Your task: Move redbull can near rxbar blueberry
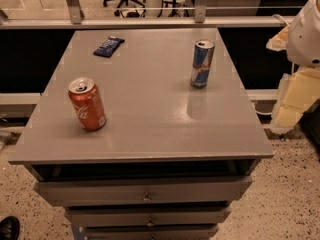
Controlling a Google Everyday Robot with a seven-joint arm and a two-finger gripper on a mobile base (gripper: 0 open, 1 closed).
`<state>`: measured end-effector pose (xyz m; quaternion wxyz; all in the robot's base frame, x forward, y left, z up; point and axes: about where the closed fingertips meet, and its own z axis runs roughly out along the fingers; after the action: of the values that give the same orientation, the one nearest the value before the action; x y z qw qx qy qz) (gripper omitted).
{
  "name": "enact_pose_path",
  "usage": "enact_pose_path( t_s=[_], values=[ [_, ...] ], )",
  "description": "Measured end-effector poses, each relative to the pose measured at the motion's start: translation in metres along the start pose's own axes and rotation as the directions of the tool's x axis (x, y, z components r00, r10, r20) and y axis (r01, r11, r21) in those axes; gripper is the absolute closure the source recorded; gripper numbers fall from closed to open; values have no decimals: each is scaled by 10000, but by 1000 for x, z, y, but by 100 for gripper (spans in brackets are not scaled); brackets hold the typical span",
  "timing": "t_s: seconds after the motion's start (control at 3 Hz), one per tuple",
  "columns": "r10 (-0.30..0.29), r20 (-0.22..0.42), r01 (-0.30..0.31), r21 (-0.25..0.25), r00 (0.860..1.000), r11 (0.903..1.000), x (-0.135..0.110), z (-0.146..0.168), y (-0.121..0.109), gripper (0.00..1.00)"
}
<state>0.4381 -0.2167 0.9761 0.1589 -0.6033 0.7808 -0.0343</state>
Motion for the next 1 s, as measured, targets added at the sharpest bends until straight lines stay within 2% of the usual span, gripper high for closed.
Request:
enact_pose_path(
  t_s=[0.33, 0.67, 1.0],
  values=[
    [23, 77, -23, 39, 10000, 10000, 0, 2, -2, 0],
    [182, 624, -199, 266, 9979, 9994, -4, 15, -20, 0],
    [452, 1937, -604, 737, 9800, 9954, -19, 45, -66, 0]
  ],
)
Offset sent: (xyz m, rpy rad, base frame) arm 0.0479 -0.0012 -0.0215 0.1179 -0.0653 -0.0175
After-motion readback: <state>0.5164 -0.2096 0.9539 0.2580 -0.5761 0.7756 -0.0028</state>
